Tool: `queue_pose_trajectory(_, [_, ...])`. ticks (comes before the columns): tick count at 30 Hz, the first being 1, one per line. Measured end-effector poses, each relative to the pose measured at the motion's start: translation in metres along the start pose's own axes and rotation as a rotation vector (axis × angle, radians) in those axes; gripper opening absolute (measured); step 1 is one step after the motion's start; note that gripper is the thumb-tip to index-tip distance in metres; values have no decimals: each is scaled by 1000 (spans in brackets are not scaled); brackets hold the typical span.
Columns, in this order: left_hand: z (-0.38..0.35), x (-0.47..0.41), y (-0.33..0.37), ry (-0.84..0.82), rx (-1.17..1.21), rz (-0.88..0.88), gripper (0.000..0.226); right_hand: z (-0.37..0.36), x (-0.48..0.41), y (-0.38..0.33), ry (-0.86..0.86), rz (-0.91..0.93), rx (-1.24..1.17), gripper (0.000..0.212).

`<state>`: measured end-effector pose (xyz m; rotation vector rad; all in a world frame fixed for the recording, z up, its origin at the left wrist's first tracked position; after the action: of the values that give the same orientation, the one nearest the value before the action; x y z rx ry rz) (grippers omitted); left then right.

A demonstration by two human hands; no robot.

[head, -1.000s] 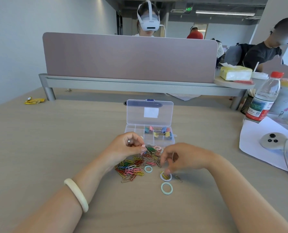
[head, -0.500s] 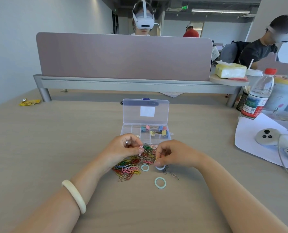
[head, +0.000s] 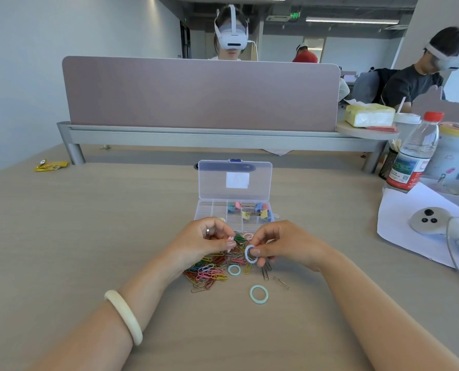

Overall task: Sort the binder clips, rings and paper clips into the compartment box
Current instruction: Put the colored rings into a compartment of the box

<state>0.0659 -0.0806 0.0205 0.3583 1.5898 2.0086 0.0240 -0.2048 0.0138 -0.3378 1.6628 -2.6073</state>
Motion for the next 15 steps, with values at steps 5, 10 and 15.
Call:
queue_pose_trajectory(5, [-7, 1, 2, -16, 79, -10, 15, 3, -2, -5, 63, 42, -190, 7])
queue_pose_trajectory(10, [-6, 2, 4, 31, 119, -26, 13, -4, -3, -8, 98, 61, -223, 8])
queue_pose_trajectory(15, [-5, 3, 4, 42, 134, -9, 13, -14, -6, -7, 102, 48, -263, 4])
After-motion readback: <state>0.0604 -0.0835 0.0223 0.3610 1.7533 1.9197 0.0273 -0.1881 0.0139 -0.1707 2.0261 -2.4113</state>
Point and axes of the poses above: each hand's wrist, its own x-axis away from the middle knuckle, its own z-axis out of the back of the hand, y = z × x, the point moved 10 cm from there along -x, towards the middle knuckle, and after that the axes turned 3 degrees about -z, right-handed, at the moved point
